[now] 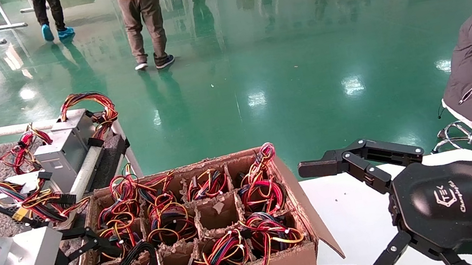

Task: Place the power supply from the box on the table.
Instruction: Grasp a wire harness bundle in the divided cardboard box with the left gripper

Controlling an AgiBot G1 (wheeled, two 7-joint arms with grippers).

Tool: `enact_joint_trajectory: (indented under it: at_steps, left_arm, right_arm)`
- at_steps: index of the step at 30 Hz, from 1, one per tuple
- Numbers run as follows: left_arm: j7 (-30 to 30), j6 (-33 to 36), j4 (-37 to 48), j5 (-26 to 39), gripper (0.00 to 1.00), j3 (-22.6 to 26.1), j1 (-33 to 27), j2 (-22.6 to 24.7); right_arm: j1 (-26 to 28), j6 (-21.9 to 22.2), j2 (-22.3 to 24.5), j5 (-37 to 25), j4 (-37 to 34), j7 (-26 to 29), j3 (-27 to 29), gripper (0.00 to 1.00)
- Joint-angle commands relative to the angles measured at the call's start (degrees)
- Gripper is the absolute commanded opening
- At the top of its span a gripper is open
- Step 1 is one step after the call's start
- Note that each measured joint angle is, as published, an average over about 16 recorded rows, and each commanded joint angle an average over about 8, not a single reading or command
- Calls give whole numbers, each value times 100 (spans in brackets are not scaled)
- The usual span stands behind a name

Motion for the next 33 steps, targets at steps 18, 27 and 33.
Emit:
enact_joint_trajectory:
  at_steps: [18, 27, 33]
  left_arm:
    - [120, 26, 177, -190, 0, 125, 31, 82]
    - [131, 38, 204, -283, 0, 190, 35, 78]
    - [130, 45, 218, -342, 0, 238, 35, 70]
  right_arm:
    - [0, 0, 0, 0, 0, 0, 0, 100]
    - [0, 0, 0, 0, 0, 0, 0, 100]
    - [0, 0, 0, 0, 0, 0, 0, 100]
